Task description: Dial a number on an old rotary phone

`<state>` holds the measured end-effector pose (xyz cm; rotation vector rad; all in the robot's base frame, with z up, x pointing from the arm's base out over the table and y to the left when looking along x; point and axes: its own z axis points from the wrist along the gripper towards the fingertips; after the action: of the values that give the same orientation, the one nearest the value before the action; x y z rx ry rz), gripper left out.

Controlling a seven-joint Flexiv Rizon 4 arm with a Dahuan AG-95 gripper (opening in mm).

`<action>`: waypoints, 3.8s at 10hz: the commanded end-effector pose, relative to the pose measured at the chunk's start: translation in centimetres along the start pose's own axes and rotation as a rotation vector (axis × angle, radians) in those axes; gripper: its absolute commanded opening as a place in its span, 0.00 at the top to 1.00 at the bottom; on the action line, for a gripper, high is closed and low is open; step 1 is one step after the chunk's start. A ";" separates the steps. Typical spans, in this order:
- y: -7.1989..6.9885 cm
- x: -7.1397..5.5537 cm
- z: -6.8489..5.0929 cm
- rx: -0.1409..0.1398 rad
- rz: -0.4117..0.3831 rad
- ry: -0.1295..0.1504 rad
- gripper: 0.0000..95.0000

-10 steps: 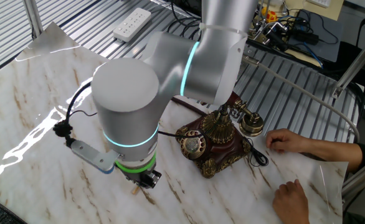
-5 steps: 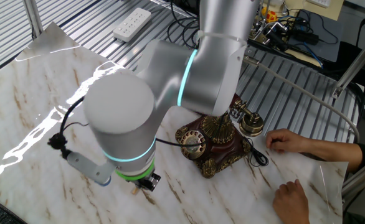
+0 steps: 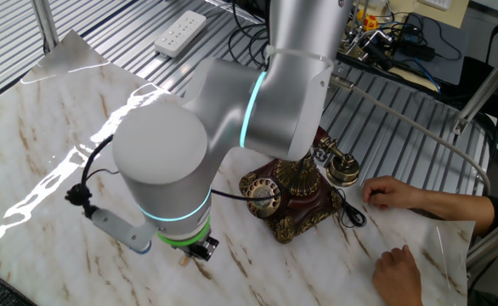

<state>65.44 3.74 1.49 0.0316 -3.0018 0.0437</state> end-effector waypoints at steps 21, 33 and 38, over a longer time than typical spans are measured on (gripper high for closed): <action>0.1 -0.1 -1.1 -0.033 0.057 0.094 1.00; 0.1 5.0 -12.3 -0.103 0.288 0.012 1.00; 0.8 7.3 -12.5 -0.101 0.334 0.005 1.00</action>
<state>60.44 5.06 14.79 -0.4767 -2.9484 -0.0742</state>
